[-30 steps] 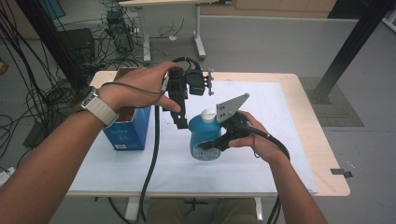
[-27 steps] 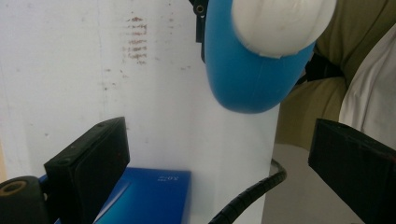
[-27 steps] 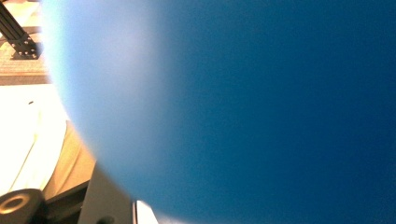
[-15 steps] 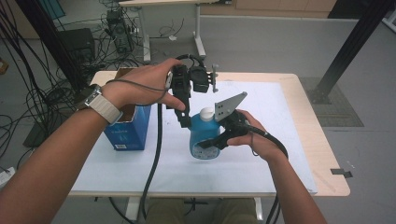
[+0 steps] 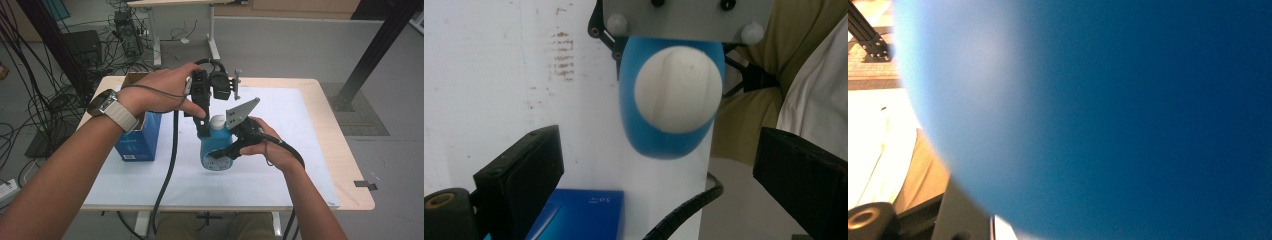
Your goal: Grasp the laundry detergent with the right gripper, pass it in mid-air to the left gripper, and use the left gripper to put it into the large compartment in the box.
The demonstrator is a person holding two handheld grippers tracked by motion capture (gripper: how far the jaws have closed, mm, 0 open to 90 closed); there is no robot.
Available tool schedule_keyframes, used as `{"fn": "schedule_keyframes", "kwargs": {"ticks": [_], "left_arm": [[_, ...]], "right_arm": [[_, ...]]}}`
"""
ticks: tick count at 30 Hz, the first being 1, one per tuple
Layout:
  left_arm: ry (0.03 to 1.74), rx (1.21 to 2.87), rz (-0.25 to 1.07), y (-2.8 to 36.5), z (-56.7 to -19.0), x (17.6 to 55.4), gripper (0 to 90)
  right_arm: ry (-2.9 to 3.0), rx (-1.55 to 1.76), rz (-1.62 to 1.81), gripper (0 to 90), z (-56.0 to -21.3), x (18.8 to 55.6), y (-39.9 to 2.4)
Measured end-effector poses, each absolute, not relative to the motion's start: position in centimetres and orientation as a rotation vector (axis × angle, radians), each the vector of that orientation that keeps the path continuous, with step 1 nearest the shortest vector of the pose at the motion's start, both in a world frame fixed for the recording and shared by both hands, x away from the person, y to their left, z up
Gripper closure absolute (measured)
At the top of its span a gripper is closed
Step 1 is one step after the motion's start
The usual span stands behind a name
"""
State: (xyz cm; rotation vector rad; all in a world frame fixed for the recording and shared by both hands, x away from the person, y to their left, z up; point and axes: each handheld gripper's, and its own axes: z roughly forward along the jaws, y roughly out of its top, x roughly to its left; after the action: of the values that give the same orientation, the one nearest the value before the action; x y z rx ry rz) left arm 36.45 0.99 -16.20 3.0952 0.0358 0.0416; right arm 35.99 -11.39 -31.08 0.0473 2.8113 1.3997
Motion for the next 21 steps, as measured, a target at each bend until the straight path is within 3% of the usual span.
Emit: {"fn": "schedule_keyframes", "kwargs": {"ticks": [21], "left_arm": [[0.042,3.073,0.041,-0.2,-16.6,36.6,6.6]], "right_arm": [[2.809,0.049,1.403,44.1,-31.1,35.9,-11.6]]}}
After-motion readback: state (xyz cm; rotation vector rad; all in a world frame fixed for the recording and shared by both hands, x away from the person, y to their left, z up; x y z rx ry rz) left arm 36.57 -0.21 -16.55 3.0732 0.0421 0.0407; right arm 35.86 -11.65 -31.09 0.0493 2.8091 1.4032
